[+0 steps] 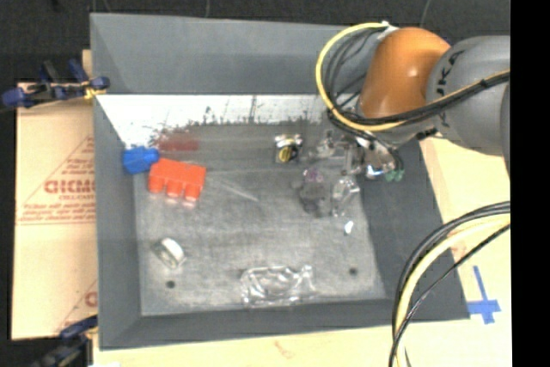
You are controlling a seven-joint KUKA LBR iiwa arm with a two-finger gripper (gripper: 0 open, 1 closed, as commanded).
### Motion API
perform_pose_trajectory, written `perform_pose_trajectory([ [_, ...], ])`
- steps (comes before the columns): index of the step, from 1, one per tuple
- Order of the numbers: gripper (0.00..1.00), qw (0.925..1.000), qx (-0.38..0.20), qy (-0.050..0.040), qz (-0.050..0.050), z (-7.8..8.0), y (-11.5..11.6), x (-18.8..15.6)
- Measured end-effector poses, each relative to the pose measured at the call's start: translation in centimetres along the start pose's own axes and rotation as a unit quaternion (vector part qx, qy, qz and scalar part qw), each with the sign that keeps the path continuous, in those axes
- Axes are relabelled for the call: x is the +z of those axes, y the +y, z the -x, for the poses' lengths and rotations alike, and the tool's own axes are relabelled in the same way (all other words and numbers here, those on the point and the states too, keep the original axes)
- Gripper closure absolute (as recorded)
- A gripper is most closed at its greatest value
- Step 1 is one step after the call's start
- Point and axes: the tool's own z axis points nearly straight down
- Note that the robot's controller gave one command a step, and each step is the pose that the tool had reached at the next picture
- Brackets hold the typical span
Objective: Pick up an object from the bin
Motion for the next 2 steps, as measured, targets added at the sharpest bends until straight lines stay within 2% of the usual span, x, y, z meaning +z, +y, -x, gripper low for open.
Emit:
perform_pose_trajectory([
  [1, 0.0, 0.9862, -0.165, -0.0004, 0.0, 0.0, -0.1, -2.0],
  [2, 0.0, 0.941, -0.338, -0.0036, -0.002, 0.5, 0.3, 2.7],
])
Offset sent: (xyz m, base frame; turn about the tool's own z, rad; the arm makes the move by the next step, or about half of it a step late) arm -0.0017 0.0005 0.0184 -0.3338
